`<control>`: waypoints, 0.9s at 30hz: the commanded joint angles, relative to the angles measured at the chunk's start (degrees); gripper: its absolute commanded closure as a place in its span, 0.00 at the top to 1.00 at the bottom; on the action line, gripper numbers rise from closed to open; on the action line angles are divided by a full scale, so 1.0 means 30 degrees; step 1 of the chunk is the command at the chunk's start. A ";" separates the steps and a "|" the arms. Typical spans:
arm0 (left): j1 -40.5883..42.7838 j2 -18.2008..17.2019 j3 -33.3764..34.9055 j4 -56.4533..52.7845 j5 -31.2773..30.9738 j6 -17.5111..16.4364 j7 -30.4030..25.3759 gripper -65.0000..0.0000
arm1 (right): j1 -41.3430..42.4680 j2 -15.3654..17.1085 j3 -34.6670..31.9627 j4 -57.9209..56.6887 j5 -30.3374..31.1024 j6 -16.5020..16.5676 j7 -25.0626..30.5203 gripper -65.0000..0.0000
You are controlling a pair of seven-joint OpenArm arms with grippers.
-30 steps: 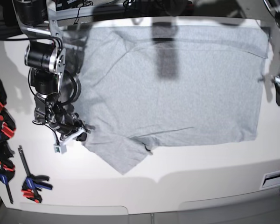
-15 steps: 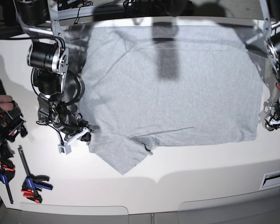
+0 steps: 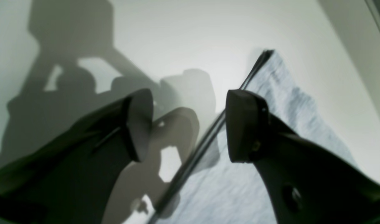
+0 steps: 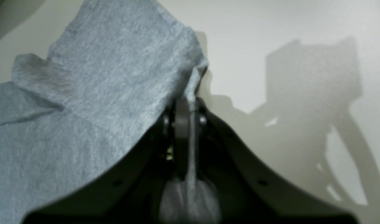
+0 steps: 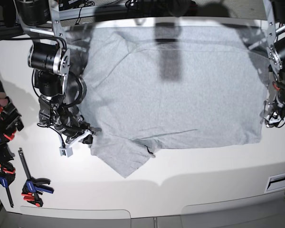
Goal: Fold the T-shirt properly
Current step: 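Move the left gripper to the other hem corner and grasp it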
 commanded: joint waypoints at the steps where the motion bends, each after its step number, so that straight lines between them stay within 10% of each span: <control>1: -0.0481 0.0066 -0.0022 0.0240 -0.0146 -0.0117 0.0058 0.53 | 0.0204 0.0066 -0.0058 -0.0036 -0.0750 -0.0357 -0.0911 0.00; 17: -0.0634 0.2091 -0.0022 0.0248 -0.0087 -0.0102 -0.0444 0.52 | 0.0197 0.0066 -0.0058 -0.0036 -0.0809 -0.0357 -0.0874 0.00; 20: -0.0634 0.1953 -0.0022 0.0357 -0.0095 -0.0109 -0.0517 0.40 | 0.0204 0.0066 -0.0058 -0.0036 -0.0801 -0.0357 -0.0860 0.00; 23: -0.0627 0.1698 -0.0029 0.0809 -0.0095 -0.0109 -0.0583 0.04 | 0.0204 0.0073 -0.0058 0.0080 -0.0794 0.0131 -0.0714 0.00; 27: -0.0619 0.1443 -0.0029 0.1741 -0.0087 -0.0117 -0.0117 0.00 | 0.0197 0.0073 -0.0058 0.0933 -0.0204 0.0648 -0.0597 0.00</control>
